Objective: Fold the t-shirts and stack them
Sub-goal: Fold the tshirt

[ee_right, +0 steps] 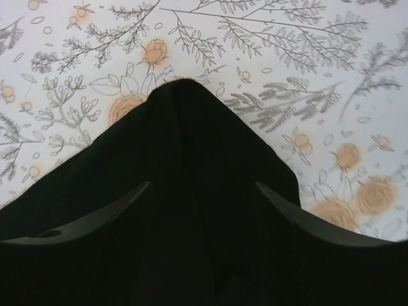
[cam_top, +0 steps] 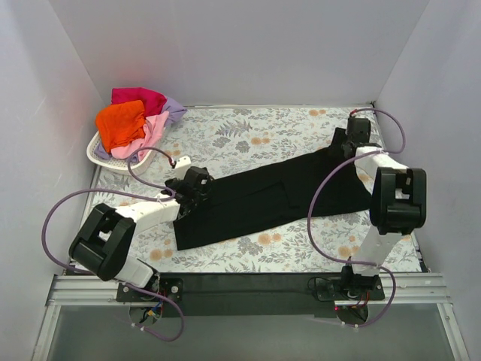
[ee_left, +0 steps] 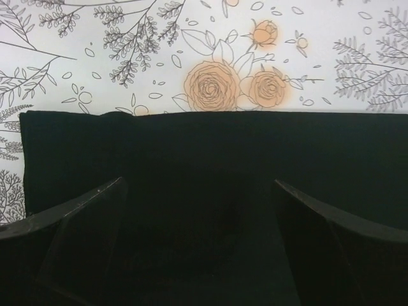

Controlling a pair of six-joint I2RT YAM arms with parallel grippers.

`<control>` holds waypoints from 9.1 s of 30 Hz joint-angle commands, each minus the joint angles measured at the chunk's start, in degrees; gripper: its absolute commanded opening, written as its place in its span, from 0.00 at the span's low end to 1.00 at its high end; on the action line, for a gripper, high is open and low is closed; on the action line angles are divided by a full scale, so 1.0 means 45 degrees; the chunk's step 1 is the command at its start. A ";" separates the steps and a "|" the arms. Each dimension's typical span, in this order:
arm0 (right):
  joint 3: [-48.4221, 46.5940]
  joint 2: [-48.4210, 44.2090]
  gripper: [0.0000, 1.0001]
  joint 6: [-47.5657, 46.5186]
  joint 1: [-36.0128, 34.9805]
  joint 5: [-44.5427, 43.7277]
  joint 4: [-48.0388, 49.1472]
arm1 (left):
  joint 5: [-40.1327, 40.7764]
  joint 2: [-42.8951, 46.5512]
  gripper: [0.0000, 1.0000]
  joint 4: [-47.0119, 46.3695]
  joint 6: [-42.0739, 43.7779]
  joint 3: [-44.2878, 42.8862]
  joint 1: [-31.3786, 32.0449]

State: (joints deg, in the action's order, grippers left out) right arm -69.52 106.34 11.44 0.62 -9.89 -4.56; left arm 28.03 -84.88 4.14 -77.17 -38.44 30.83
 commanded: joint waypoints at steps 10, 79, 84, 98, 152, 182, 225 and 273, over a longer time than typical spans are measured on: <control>0.3845 -0.4315 0.64 -0.0219 -0.1564 0.0768 0.0172 | 0.1312 -0.1468 0.89 0.0154 0.0566 -0.1635 0.1761; -0.2852 0.1269 0.72 -0.0902 -0.2600 0.1416 -0.1624 | -0.4569 -0.1038 0.90 -0.5665 -0.0743 0.0416 0.7934; -0.3223 0.2205 0.72 -0.0844 -0.2599 0.1553 -0.1566 | -0.4843 -0.1761 0.90 -0.5979 -0.0801 0.0397 0.7934; -0.5232 0.5058 0.72 -0.0434 -0.2638 0.3251 -0.1565 | -0.5233 -0.2758 0.91 -0.6545 -0.1445 0.0865 0.7876; 0.6944 -0.8940 0.73 0.0931 -0.6055 0.1379 -0.1056 | -0.2538 0.4601 0.91 -0.1098 -0.2558 0.3208 0.7212; 1.0545 -1.5741 0.76 0.5756 -0.9199 0.2434 -0.7092 | -0.6679 0.3804 0.58 0.0718 -0.4746 0.3990 0.7739; 1.1210 -1.4765 0.59 0.9371 -1.3361 0.0577 -0.7601 | -0.5486 0.4312 0.26 -0.0862 -0.5742 0.4713 0.7758; 0.7538 -0.9786 0.01 0.5001 -1.2523 -0.3935 -0.3991 | -0.5270 0.2166 0.00 -0.5626 -0.2228 0.3075 0.5320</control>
State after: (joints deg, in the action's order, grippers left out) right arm -33.65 61.19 39.99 -58.41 -24.27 -29.93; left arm 4.84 -73.01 -15.33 -91.39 -21.06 57.58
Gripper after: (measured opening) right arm 0.015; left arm 0.046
